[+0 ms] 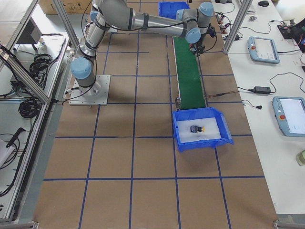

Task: Transport two buttons from left to right
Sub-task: 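Release the yellow button, return the right gripper and grasp the red button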

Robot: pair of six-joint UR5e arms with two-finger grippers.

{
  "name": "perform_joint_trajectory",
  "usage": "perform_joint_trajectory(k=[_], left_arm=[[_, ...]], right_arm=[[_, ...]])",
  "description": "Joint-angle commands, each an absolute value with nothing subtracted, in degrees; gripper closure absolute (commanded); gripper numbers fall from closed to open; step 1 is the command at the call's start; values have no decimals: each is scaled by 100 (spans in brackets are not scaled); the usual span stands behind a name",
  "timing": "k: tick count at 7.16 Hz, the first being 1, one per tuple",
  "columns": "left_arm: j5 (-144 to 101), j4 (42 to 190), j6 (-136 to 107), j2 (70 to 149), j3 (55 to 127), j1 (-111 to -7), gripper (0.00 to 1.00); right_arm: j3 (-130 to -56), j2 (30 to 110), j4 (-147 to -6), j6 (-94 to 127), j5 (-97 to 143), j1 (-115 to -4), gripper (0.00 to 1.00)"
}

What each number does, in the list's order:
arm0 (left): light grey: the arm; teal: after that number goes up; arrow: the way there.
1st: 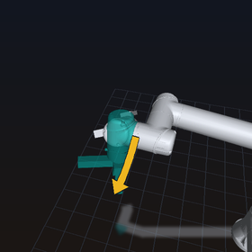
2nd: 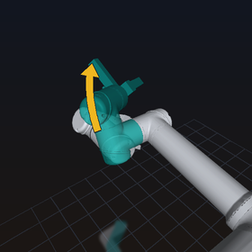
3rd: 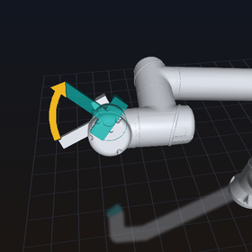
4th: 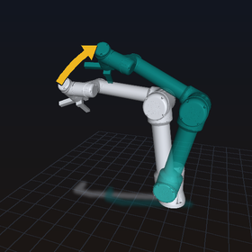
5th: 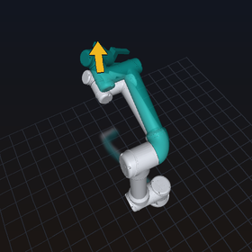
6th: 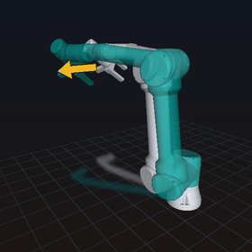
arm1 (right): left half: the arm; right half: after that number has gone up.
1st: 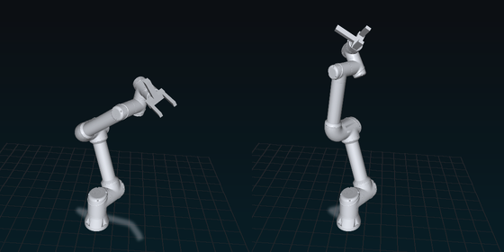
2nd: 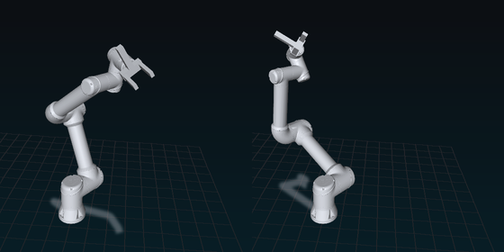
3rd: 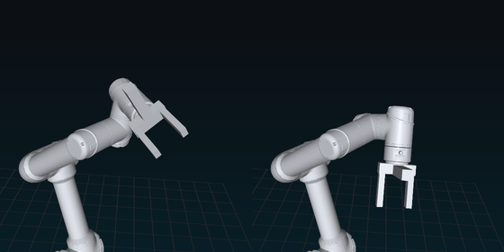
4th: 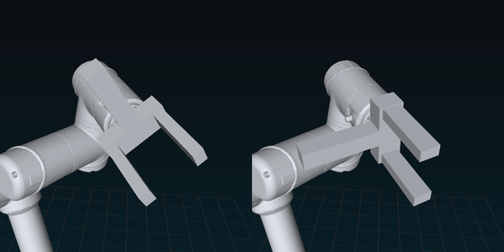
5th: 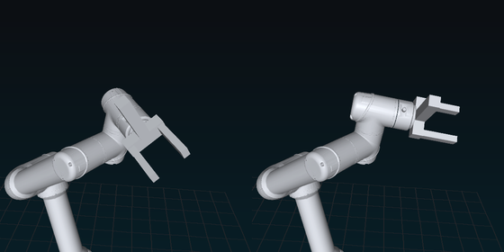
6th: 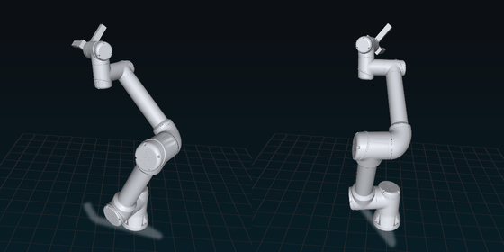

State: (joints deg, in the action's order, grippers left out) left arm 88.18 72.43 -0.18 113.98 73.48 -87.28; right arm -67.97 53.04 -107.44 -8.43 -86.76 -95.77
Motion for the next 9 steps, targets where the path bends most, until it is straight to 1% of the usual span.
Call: perform_joint_trajectory(k=[1, 2, 5, 9], left_arm=[[8807, 7242, -18, 11399, 7348, -8719, 0], [8815, 7242, -18, 11391, 7356, -8719, 0], [8815, 7242, -18, 11408, 7348, -8728, 0], [8815, 7242, -18, 11408, 7339, -8727, 0]], right_arm=[[-6733, 5072, -10916, 470, -8657, -9650, 3], [-6732, 4984, -11107, 527, -8657, -9642, 2], [-6531, 4904, -11092, 949, -8253, -9589, 1], [-6556, 4861, -11066, 984, -8244, -9642, 1]])
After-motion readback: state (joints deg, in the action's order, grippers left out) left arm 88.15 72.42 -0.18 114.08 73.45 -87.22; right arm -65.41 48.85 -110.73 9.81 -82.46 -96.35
